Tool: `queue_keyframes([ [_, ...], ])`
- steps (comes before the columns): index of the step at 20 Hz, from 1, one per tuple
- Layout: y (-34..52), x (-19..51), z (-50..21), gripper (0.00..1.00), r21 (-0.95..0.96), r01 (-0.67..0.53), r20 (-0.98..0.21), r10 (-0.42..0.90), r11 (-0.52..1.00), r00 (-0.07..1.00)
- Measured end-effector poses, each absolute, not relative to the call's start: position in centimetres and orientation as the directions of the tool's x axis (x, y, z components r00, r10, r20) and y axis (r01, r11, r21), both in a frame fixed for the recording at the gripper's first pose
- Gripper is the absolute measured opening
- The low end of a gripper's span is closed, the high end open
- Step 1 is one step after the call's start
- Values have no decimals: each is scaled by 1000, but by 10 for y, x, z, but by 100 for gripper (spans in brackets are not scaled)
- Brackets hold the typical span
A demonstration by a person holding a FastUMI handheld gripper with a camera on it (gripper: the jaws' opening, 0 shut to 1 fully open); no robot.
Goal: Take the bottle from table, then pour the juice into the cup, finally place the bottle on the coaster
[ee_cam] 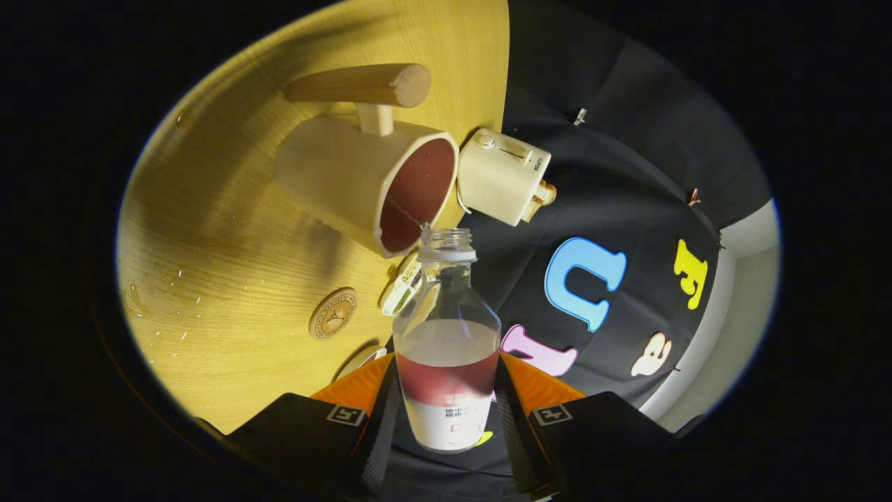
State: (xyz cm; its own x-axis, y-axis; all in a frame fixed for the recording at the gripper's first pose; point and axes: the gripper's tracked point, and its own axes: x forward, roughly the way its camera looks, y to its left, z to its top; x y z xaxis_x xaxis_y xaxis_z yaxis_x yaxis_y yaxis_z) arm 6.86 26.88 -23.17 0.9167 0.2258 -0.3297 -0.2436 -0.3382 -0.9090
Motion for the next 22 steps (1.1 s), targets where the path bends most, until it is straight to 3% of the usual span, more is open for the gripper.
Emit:
queue_keyframes([
  [7, 273, 68, -232, 71, -896, -220, -330, 245, -385, 912],
  [22, 291, 69, -207, 71, -862, -26, -252, 384, -506, 888],
])
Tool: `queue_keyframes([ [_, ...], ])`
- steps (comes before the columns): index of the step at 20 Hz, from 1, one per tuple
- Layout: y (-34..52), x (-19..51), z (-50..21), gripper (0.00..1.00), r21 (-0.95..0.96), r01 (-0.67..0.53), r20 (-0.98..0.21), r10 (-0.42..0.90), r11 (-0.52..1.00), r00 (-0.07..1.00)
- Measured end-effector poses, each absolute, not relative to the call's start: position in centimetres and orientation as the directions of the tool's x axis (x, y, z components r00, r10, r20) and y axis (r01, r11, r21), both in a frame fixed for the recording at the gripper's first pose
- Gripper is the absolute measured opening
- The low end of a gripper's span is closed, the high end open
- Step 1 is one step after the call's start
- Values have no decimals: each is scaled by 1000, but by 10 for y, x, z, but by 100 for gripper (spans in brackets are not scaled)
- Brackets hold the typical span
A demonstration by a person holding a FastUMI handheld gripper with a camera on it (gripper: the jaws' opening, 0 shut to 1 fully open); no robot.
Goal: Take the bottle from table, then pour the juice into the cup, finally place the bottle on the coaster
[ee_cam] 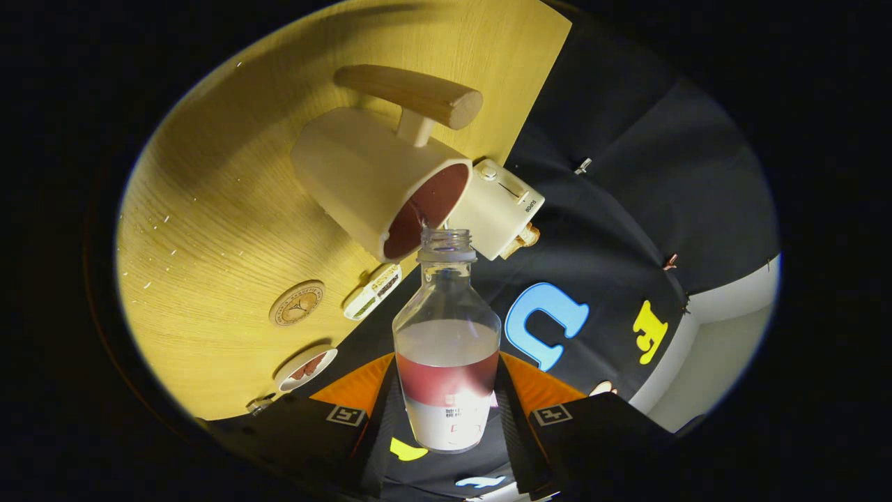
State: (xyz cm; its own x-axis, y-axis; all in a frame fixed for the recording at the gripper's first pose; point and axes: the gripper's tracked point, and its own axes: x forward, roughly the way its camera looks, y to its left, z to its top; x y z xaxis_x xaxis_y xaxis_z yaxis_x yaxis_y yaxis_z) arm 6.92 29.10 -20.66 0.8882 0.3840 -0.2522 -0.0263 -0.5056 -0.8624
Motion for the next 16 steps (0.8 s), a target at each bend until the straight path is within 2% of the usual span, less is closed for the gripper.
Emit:
queue_keyframes([
  [8, 305, 76, -192, 71, -798, 112, -229, 470, -592, 852],
  [16, 308, 75, -188, 71, -770, 161, -219, 493, -617, 842],
])
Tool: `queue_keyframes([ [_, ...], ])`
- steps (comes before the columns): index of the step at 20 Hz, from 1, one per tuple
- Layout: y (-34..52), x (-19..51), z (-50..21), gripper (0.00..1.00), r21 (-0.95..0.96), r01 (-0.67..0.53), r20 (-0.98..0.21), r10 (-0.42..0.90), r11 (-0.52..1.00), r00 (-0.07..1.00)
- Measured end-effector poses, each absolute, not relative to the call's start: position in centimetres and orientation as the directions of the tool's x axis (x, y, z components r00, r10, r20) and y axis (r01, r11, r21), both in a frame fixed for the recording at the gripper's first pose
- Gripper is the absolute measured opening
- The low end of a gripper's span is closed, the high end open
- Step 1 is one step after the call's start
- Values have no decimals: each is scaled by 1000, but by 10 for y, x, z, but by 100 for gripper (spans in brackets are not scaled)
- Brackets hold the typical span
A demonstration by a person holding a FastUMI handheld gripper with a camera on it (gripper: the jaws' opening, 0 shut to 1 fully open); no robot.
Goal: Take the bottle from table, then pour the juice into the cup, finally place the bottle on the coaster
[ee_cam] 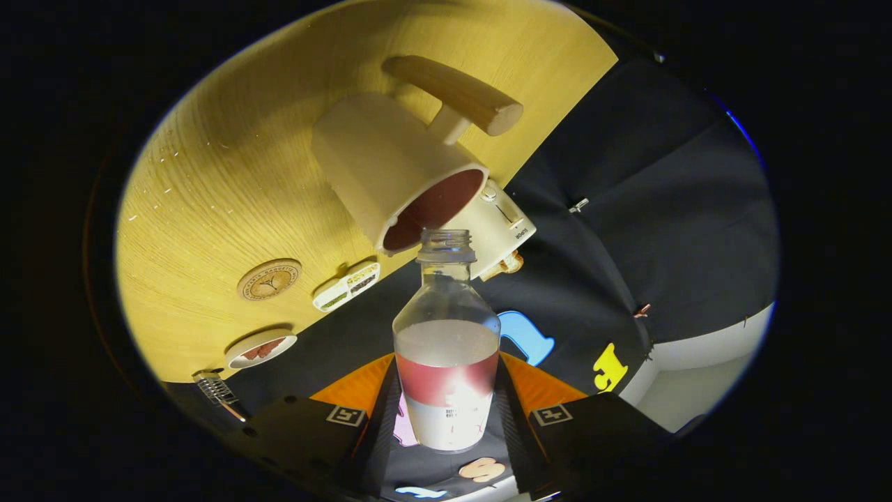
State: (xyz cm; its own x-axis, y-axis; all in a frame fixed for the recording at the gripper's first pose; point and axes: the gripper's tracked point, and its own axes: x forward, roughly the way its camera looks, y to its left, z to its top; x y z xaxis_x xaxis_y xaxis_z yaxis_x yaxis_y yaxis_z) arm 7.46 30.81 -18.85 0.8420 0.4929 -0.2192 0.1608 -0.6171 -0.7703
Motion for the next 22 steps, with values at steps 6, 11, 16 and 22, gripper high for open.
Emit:
queue_keyframes([
  [6, 311, 73, -189, 71, -747, 190, -226, 512, -638, 829],
  [11, 311, 71, -189, 71, -747, 190, -227, 513, -637, 828],
  [16, 308, 72, -188, 71, -768, 161, -226, 497, -620, 838],
  [22, 297, 67, -194, 71, -871, 18, -230, 438, -491, 869],
])
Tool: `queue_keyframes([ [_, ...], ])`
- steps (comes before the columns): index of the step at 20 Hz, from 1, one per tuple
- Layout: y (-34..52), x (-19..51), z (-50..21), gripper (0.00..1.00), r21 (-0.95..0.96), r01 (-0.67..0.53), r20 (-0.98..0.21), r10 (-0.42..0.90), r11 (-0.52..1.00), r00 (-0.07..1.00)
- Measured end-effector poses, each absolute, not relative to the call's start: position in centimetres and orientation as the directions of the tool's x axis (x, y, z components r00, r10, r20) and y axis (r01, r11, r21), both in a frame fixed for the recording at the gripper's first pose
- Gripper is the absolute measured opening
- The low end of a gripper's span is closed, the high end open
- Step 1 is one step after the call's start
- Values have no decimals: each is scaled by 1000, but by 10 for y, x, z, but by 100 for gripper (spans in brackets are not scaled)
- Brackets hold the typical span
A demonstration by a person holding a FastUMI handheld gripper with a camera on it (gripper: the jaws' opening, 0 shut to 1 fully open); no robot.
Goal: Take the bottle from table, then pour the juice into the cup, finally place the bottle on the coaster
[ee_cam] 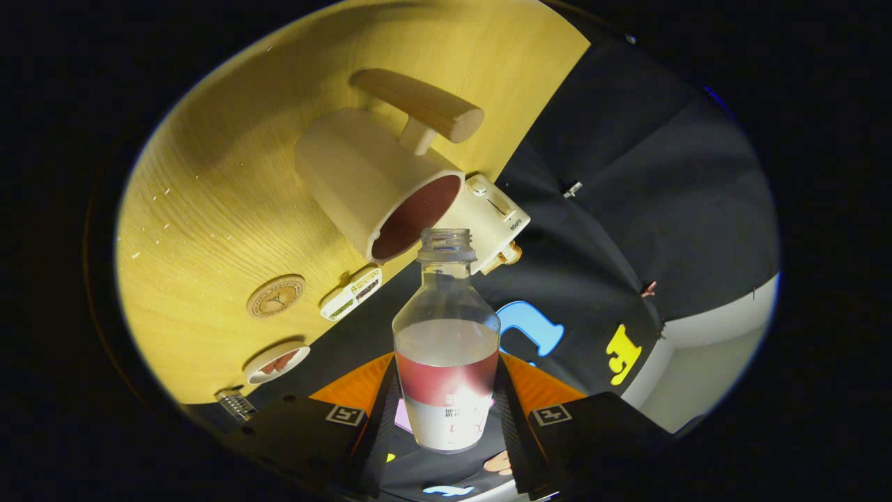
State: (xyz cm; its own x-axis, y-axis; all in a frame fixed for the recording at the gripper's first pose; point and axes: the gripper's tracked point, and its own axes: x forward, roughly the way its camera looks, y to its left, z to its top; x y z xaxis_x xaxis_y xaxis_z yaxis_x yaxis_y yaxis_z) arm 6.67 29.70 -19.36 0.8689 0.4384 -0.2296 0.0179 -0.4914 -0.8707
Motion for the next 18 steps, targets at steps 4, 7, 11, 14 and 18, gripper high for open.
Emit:
queue_keyframes([
  [4, 284, 61, -205, 71, -940, -166, -272, 360, -298, 893],
  [7, 270, 57, -217, 72, -942, -311, -336, 278, -129, 900],
  [11, 264, 55, -232, 72, -884, -448, -415, 221, 133, 883],
  [14, 261, 47, -237, 72, -781, -509, -456, 227, 362, 860],
  [18, 266, 50, -231, 72, -534, -536, -475, 292, 654, 830],
])
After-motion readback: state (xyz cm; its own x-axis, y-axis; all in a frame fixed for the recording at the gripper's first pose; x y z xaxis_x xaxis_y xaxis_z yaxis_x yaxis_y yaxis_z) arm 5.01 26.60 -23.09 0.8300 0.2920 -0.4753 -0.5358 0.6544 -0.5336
